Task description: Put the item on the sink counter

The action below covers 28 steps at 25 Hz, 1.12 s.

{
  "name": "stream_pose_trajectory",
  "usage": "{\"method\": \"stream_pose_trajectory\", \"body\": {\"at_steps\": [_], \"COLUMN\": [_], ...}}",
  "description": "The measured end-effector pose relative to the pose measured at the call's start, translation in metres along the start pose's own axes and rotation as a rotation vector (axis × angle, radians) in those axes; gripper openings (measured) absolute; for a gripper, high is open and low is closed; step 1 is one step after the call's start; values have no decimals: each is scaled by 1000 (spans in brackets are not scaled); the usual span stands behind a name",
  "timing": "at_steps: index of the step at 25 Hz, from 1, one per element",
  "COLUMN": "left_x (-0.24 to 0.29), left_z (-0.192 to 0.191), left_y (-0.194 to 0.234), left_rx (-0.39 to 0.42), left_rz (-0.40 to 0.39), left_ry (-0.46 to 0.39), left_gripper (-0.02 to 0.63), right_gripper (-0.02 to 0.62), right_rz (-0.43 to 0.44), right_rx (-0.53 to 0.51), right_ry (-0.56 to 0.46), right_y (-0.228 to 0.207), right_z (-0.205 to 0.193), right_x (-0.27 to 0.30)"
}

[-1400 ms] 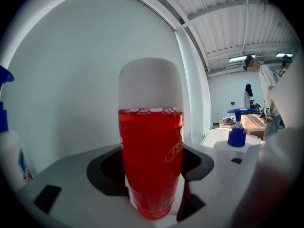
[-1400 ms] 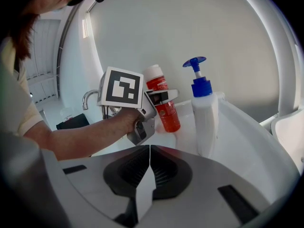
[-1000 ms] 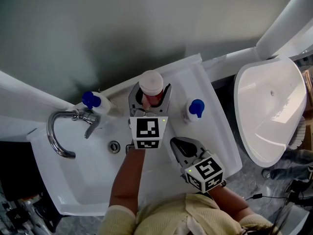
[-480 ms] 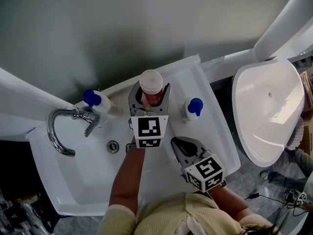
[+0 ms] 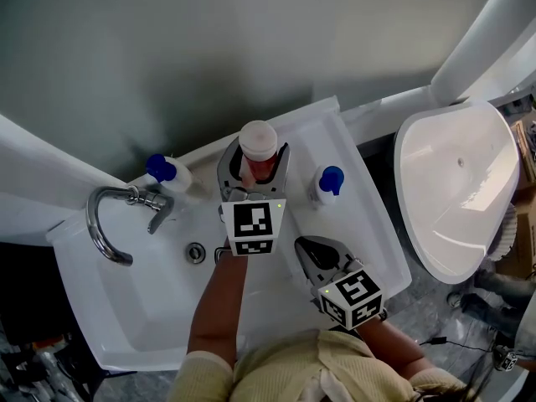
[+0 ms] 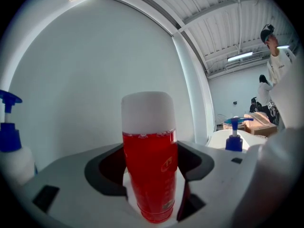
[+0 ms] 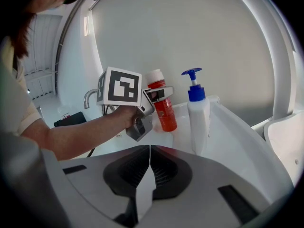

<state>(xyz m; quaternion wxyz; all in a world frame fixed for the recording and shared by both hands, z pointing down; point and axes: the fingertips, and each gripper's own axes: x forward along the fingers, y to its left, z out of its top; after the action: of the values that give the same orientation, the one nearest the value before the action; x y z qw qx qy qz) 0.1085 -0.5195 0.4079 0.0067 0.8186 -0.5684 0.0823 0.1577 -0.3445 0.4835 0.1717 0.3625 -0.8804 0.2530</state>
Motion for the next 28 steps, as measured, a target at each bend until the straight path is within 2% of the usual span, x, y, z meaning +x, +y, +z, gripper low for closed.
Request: {"method": "stream_pose_trajectory", "body": {"at_steps": [9, 13, 28], "left_x": [-18, -29, -79], "left_z": [2, -1, 3], "left_y": [-1, 2, -1], "left_rx": [-3, -36, -65], "left_rz": [3, -1, -21], "left_ry": [-1, 7, 1], "left_gripper": [321, 321, 321], "right_gripper": [26, 27, 26], "right_rz": [-4, -14, -80], "right_rx": [0, -5, -26], "right_ry": [-15, -18, -59], "right_y": [13, 17, 29], "right_z": [0, 0, 7], "right_x": [-6, -9, -24]}}
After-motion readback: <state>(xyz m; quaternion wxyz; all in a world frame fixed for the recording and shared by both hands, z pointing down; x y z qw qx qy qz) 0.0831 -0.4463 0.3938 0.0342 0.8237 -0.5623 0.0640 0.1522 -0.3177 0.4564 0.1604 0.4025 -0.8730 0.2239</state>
